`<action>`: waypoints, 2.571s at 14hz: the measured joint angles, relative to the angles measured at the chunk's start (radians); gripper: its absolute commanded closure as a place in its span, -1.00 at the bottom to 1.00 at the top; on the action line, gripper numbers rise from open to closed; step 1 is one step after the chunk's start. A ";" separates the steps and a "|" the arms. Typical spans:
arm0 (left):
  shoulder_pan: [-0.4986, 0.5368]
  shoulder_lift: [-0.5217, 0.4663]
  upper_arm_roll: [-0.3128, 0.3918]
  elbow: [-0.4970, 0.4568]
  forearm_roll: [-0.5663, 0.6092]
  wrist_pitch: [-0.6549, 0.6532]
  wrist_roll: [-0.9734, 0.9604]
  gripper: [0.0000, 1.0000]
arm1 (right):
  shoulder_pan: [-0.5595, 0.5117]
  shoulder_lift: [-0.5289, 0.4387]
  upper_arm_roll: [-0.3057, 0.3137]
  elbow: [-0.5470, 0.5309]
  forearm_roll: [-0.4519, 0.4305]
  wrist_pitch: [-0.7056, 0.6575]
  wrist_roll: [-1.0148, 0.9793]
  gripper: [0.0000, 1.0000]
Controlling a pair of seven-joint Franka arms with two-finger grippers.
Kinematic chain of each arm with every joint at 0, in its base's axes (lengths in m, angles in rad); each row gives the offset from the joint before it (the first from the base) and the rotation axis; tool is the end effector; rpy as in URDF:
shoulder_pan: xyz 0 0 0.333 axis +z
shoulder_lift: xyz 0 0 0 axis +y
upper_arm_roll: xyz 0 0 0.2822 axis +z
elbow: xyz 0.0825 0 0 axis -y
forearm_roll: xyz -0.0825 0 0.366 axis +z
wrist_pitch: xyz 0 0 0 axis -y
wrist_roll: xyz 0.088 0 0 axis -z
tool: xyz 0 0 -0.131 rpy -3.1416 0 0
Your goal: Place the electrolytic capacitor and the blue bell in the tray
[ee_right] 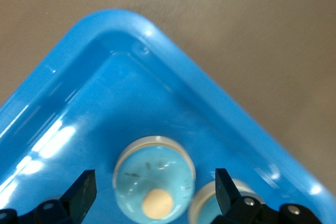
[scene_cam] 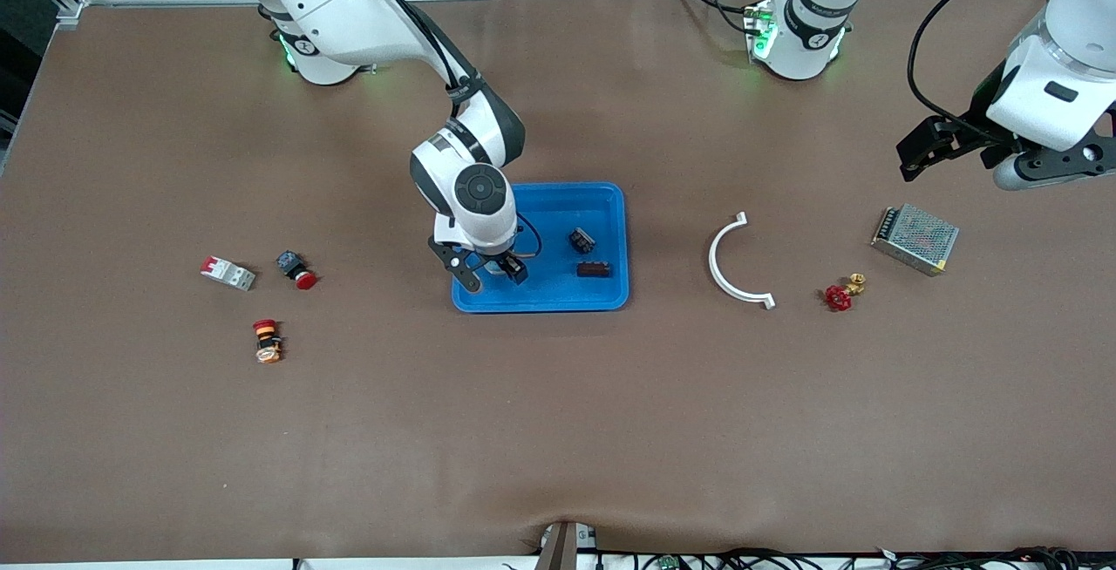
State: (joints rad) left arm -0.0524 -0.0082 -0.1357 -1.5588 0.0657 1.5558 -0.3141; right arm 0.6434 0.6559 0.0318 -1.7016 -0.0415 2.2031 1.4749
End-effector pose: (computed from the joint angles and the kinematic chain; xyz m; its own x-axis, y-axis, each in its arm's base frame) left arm 0.5253 -0.0914 0.5755 0.9917 0.1260 0.0255 0.1274 -0.9899 -0.0619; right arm 0.4868 0.3859 0.1626 0.7123 -0.7019 -0.0048 -0.6930 -0.7043 0.1537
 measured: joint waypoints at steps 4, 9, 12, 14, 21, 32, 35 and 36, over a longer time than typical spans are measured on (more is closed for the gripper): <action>0.000 0.000 0.000 0.000 0.000 0.000 0.000 -1.00 | -0.054 -0.010 -0.016 0.104 0.000 -0.222 -0.214 -1.00; 0.000 0.000 0.000 0.000 0.000 -0.001 0.000 -1.00 | -0.199 -0.054 -0.024 0.105 -0.042 -0.289 -0.522 -1.00; 0.000 0.000 -0.001 0.000 0.000 -0.001 0.000 -1.00 | -0.306 -0.089 -0.027 0.089 -0.055 -0.293 -0.720 -1.00; 0.000 0.000 -0.001 0.000 0.000 -0.001 0.000 -1.00 | -0.383 -0.119 -0.028 0.066 -0.057 -0.294 -0.857 -1.00; 0.000 0.000 -0.001 0.000 0.000 -0.001 0.000 -1.00 | -0.605 -0.260 -0.028 -0.032 -0.061 -0.295 -1.248 -1.00; 0.000 0.000 -0.001 0.001 0.000 -0.001 0.000 -1.00 | -0.654 -0.643 -0.018 -0.031 -0.060 -0.528 -1.300 -1.00; 0.000 0.000 -0.001 0.001 0.000 -0.001 0.000 -1.00 | -0.671 -0.652 -0.019 0.039 -0.060 -0.586 -1.353 -1.00; 0.000 0.000 -0.001 0.001 0.000 -0.001 0.000 -1.00 | -0.682 -0.651 -0.019 0.068 -0.060 -0.614 -1.371 -1.00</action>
State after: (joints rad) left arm -0.0525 -0.0084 -0.1365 -1.5581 0.0657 1.5545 -0.3141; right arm -0.0389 0.0048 0.0128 -1.6337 -0.1016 1.5890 0.1035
